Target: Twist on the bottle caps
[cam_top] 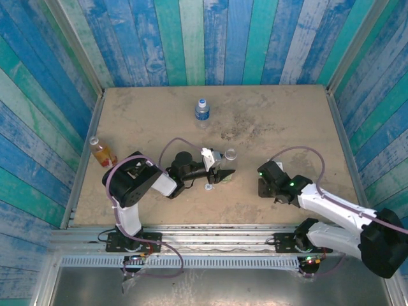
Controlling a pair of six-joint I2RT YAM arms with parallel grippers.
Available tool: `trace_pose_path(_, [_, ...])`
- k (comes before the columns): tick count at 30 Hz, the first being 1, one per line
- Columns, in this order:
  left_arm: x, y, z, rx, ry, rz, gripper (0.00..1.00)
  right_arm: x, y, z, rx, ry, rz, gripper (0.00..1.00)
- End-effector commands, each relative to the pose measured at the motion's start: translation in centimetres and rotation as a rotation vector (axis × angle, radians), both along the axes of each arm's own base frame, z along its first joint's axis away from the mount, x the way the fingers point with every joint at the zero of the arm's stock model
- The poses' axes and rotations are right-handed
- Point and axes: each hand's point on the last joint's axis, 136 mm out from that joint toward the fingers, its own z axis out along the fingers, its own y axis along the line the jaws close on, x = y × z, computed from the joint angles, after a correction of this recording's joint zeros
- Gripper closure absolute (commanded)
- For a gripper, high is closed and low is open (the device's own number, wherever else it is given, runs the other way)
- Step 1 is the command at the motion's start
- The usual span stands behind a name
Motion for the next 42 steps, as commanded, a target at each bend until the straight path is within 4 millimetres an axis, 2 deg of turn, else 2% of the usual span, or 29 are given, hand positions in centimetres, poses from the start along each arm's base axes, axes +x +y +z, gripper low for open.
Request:
trace_pose_path(1, [-0.2, 0.1, -1.4, 0.013, 0.015, -0.001, 0.39, -0.1, 0.2, -0.9, 0.012, 0.024, -0.008, 0.42])
trace_pose_path(14, [-0.1, 0.1, -1.5, 0.01, 0.017, 0.0, 0.39, -0.8, -0.4, -2.7, -0.009, 0.088, -0.021, 0.46])
trace_pose_path(22, [-0.2, 0.1, -1.6, 0.012, 0.018, -0.003, 0.38, -0.7, -0.4, -2.9, -0.01, 0.102, -0.018, 0.54])
trace_pose_path(32, [-0.2, 0.1, -1.6, 0.015, 0.017, -0.004, 0.38, -0.6, -0.3, -3.0, -0.018, 0.107, -0.01, 0.58])
trace_pose_path(37, [-0.2, 0.1, -1.7, 0.018, 0.019, -0.004, 0.38, -0.1, 0.5, -1.1, -0.007, 0.083, 0.044, 0.59])
trace_pose_path(42, [-0.2, 0.1, -1.7, 0.019, 0.02, -0.005, 0.38, 0.8, 2.1, 2.7, 0.01, 0.052, 0.138, 0.59])
